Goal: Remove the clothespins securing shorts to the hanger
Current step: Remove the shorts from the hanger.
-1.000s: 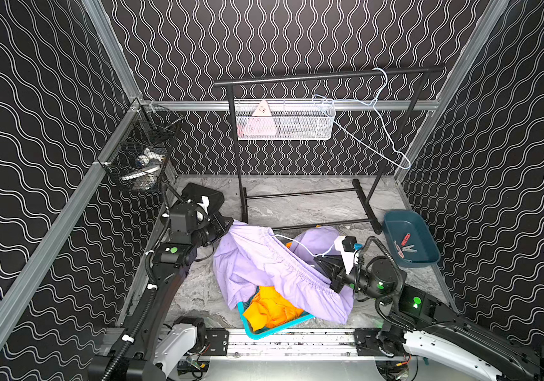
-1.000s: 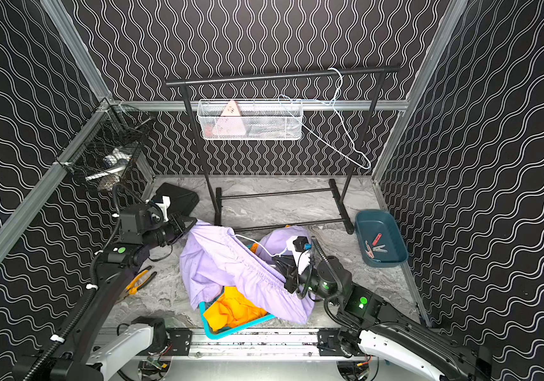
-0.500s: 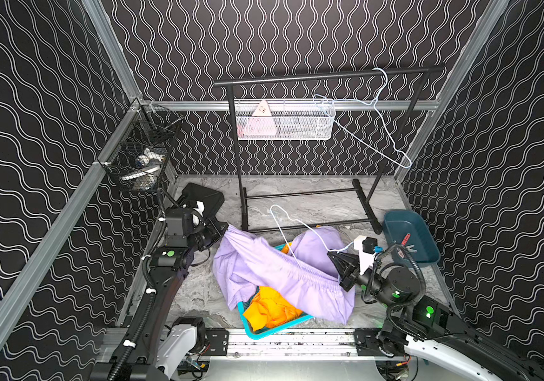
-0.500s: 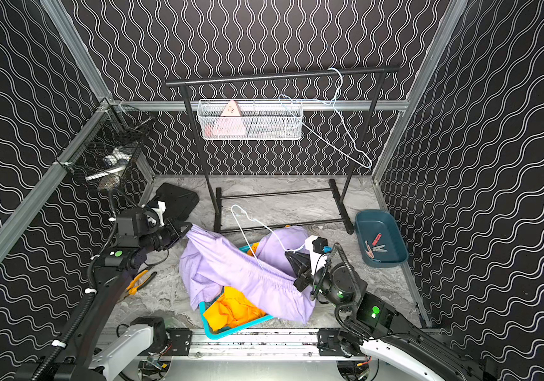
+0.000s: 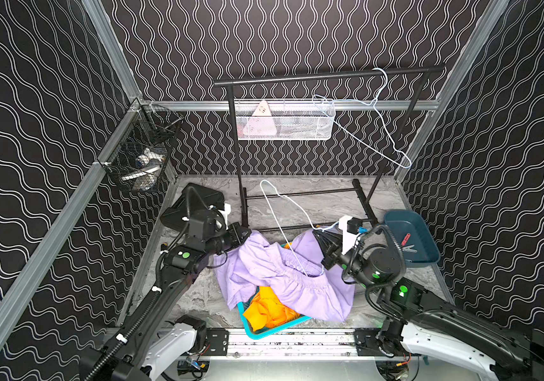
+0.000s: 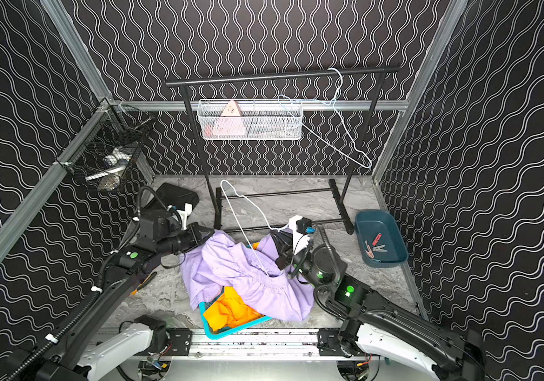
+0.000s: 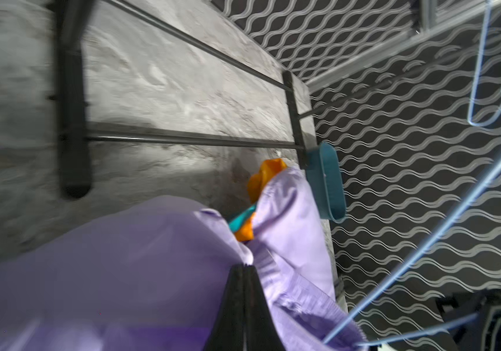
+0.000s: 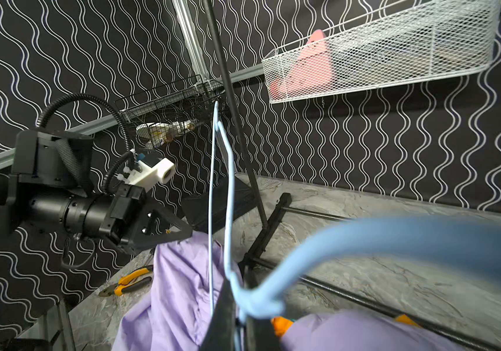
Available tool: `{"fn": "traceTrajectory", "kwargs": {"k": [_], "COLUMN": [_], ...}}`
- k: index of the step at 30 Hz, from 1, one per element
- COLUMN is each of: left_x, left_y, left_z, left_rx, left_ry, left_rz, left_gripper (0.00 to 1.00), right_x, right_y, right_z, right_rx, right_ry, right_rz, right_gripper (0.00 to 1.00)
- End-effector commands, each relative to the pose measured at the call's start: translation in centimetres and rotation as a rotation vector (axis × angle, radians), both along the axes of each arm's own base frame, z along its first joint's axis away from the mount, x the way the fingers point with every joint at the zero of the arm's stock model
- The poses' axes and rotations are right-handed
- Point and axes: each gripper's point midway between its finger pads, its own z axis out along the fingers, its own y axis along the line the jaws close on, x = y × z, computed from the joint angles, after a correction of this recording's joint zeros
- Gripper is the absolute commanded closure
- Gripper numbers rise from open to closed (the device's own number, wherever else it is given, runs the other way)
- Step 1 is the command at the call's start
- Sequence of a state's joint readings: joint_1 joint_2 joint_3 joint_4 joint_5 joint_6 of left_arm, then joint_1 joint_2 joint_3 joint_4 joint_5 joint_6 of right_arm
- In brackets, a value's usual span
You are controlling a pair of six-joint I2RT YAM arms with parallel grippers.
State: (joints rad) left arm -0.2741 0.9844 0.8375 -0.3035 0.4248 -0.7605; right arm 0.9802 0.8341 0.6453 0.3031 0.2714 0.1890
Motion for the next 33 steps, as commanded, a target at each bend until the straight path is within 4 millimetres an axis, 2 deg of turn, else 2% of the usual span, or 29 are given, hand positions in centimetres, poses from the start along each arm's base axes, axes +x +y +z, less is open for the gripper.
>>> {"fn": "traceTrajectory", "kwargs": {"k": [1,7,11,15,18,19,21,22,25,33], "left_x": [0.6,-0.2,-1.3,-2.5,-3.3,-3.5,-3.6,-3.6,-3.5,-4.1], "left_y": [-2.0,-6.4,-9.5,-11.8,-12.5,-12.5,-12.3,-11.9,-11.0,-7.2], "left_z": [1.6,1.7,-0.2,-2.9,-5.0,-5.5,-5.4,-5.0,-2.3,7.1], "left_rx": [-0.014,-0.028,-0.019,0.008,0.051,0.063,0.082,0.097,0.152,0.344], "left_ry": [-0.06,-0.074,-0.038,0.011,0.056,0.065,0.057,0.043,-0.036,-0.28], "left_rz": [-0.006,-0.096,-0.171,-0.231,-0.269,-0.274,-0.276,-0.273,-0.27,-0.26], "left_gripper": [1.0,1.0,1.0,1.0,0.76,0.61,0.46,0.43,0.37,0.29], "right_x": [1.0,2.6,3.0,2.5,1.9,1.8,1.3,1.1,0.6,0.8], "right_y": [0.6,0.5,-0.6,-2.0,-2.8,-3.1,-3.8,-4.3,-5.2,-6.3], "right_z": [4.7,7.7,8.6,8.8,8.3,7.9,7.4,7.3,6.9,5.1], "right_rx": [0.106,0.092,0.046,0.019,-0.024,-0.044,-0.074,-0.083,-0.122,-0.263], "right_ry": [-0.13,-0.195,-0.189,-0.174,-0.15,-0.135,-0.127,-0.12,-0.098,0.043], "right_rz": [-0.033,-0.132,-0.186,-0.199,-0.184,-0.187,-0.184,-0.185,-0.178,-0.129], "right_gripper": [1.0,1.0,1.0,1.0,1.0,1.0,1.0,1.0,1.0,1.0]}}
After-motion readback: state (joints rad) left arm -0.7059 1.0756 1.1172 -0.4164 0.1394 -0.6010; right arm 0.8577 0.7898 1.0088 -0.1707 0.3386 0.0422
